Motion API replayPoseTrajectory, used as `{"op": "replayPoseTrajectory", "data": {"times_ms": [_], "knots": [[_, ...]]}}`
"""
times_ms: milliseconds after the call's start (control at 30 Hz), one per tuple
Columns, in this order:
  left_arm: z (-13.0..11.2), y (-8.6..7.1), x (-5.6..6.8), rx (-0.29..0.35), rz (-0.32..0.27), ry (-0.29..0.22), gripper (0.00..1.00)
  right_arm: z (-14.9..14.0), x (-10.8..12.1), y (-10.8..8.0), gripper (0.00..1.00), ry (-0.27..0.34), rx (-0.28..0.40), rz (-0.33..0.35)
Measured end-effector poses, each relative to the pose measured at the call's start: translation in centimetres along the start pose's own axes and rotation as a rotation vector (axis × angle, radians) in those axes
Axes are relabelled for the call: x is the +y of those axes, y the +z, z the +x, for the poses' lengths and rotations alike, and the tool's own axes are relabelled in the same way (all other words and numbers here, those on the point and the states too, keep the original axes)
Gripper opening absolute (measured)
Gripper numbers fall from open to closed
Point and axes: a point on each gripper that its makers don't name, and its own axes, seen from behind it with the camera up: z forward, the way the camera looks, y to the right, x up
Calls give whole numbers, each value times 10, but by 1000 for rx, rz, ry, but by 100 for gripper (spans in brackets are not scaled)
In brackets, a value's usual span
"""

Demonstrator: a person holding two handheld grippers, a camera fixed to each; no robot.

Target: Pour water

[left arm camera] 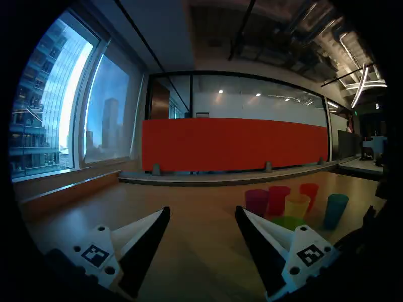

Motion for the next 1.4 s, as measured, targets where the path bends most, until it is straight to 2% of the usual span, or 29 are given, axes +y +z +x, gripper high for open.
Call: {"op": "replayPoseTrajectory", "data": {"times_ms": [433,767,1167,1400], "knots": [[-1,0,0,-4,2,2,96,0,0,-2,100,0,3,4],[0,0,0,-4,1,2,96,1,3,-5,100,13,32,17],[1,0,0,-5,2,2,96,-14,7,-1,100,18,44,36],[1,0,0,-5,1,2,96,-30,0,6,100,19,38,63]]}}
